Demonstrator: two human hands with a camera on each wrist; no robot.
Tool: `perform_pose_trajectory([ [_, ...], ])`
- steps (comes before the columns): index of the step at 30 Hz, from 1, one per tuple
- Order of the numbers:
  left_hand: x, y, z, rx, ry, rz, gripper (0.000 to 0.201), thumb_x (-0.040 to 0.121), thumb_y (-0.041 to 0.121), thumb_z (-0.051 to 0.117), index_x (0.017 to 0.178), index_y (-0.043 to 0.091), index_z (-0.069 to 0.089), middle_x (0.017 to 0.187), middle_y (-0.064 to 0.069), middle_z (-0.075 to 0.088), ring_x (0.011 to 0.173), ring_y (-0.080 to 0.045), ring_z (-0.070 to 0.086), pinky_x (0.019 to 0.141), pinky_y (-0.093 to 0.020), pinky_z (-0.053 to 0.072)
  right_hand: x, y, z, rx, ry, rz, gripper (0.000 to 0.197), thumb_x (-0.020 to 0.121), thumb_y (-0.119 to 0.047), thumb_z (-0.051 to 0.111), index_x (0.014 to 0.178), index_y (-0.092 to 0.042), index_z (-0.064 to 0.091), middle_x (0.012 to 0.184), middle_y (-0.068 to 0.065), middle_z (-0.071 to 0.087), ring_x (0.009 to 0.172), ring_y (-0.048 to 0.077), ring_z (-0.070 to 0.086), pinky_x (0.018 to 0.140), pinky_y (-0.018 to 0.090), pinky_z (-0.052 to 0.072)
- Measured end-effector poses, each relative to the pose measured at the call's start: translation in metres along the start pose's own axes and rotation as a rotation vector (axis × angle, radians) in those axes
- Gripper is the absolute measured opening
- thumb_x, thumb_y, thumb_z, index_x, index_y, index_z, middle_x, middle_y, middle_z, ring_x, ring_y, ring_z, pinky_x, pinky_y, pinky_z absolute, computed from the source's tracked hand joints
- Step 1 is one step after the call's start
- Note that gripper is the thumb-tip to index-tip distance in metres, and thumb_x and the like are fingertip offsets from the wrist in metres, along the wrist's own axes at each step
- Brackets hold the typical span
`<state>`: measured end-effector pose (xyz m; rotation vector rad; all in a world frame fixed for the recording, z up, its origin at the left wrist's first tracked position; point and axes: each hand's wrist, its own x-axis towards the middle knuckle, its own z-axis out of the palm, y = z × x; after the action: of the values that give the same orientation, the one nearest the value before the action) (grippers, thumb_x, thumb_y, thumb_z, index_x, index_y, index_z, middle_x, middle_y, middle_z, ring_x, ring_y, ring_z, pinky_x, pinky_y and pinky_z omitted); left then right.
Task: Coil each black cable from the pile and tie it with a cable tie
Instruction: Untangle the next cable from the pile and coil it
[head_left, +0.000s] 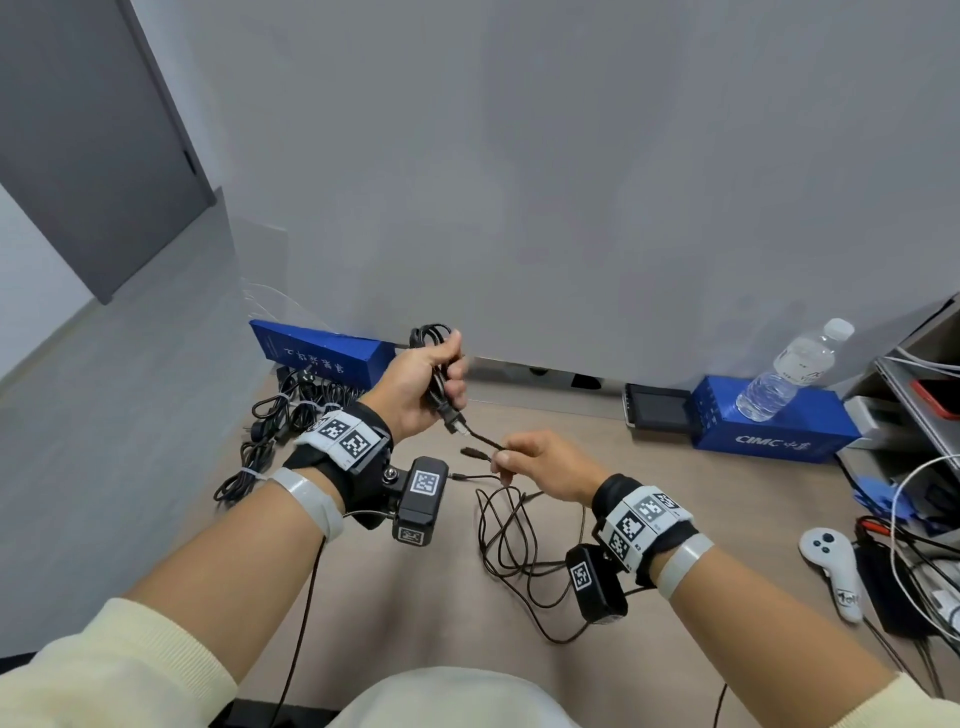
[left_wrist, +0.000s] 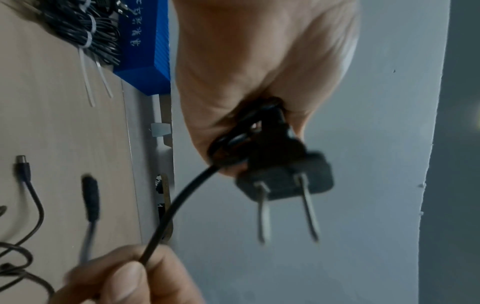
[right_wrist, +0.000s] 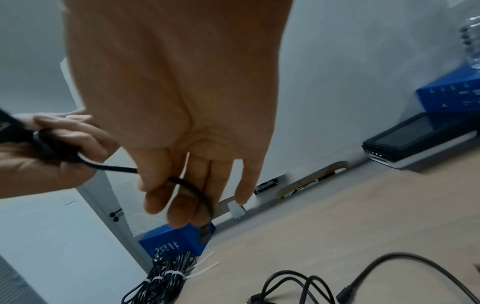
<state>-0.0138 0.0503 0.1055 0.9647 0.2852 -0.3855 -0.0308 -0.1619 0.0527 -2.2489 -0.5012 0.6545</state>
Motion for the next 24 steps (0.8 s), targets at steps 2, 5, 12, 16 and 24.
perform_pose_trajectory([
  [2,-0.001,-0.001,-0.002,0.120,-0.037,-0.106,0.026,0.102,0.032,0.052,0.079,0.020,0.051,0.060,0.006,0.045,0.044,-0.008,0.041,0.049,-0.022,0.038,0.002,0.003,-0.003,-0.018,0.091,0.020,0.014,0.096,-0.030,0.063,0.090,-0.023,0.073,0.092,0.000,0.071,0.089,0.026,0.064,0.083,0.043,0.051],
  [5,0.000,-0.007,-0.003,0.262,0.021,-0.226,0.024,0.099,0.029,0.058,0.078,0.019,0.052,0.060,0.006,0.046,0.043,-0.006,0.041,0.044,-0.020,0.036,0.008,0.001,-0.009,-0.125,0.237,-0.049,0.004,0.090,-0.023,0.072,0.091,-0.020,0.074,0.098,-0.005,0.061,0.093,0.010,0.052,0.083,0.025,0.035],
  [12,0.003,-0.017,-0.001,0.735,0.160,-0.168,0.026,0.091,0.021,0.071,0.105,0.000,0.066,0.095,-0.010,0.076,0.046,-0.006,0.043,0.046,-0.019,0.039,0.014,-0.009,-0.019,-0.211,0.285,-0.152,0.011,0.085,-0.017,0.074,0.086,-0.026,0.068,0.102,-0.005,0.063,0.099,0.012,0.057,0.087,0.029,0.044],
  [16,0.002,-0.023,0.002,0.853,-0.032,-0.261,0.020,0.086,0.019,0.075,0.097,0.007,0.063,0.096,-0.013,0.077,0.049,-0.009,0.038,0.046,-0.020,0.035,0.015,-0.018,-0.021,-0.132,0.373,-0.148,0.015,0.083,-0.007,0.073,0.086,-0.022,0.071,0.095,-0.005,0.068,0.091,0.012,0.063,0.084,0.024,0.048],
  [24,-0.004,-0.033,0.002,0.900,-0.076,-0.084,0.014,0.087,0.022,0.075,0.087,0.013,0.065,0.061,0.002,0.060,0.064,-0.012,0.059,0.063,-0.027,0.041,0.013,-0.017,-0.023,0.025,0.401,-0.029,0.011,0.091,-0.021,0.069,0.084,-0.014,0.072,0.072,-0.004,0.072,0.067,0.005,0.067,0.063,0.010,0.044],
])
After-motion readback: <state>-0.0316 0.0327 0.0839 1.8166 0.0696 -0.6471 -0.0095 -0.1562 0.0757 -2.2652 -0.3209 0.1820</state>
